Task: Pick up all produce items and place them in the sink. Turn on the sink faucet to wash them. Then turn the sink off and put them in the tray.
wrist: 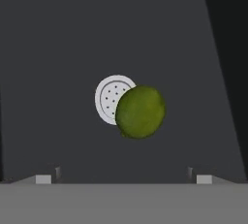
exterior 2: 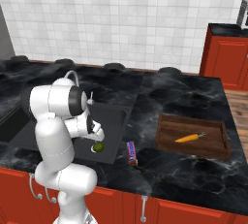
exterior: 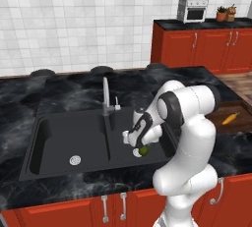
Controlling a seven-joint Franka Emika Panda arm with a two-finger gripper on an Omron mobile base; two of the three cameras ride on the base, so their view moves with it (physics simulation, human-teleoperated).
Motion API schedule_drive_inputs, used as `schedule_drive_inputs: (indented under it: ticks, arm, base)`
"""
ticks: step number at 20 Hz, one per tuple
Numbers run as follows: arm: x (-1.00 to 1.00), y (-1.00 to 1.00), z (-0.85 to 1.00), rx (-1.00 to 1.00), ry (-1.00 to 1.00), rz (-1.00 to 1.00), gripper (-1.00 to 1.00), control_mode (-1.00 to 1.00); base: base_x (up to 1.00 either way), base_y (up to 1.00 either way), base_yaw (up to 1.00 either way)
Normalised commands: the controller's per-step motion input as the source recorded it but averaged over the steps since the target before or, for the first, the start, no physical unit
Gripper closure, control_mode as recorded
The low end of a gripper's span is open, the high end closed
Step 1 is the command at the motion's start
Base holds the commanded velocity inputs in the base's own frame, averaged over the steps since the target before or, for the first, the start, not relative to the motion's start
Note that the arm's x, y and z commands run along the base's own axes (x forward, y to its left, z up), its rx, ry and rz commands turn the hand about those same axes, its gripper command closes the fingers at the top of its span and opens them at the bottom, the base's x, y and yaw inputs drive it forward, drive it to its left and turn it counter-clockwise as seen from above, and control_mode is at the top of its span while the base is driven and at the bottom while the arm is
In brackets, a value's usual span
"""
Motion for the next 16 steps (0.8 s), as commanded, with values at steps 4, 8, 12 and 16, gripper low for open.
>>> schedule_drive_inputs:
  ticks: [4,8,12,16]
  arm:
    - [0.17,-0.13,-0.25,0.02,-0.04,0.00,-1.00,-1.00]
    - [0.17,-0.13,-0.25,0.02,-0.03,0.00,-1.00,-1.00]
    - [0.17,-0.10,-0.29,0.03,-0.01,0.00,-1.00,-1.00]
    - [0.09,-0.05,-0.21,0.01,0.00,0.00,-1.00,-1.00]
  base:
    - [0.00,0.00,0.00]
    - [0.00,0.00,0.00]
    - [0.00,0.00,0.00]
    - [0.00,0.00,0.00]
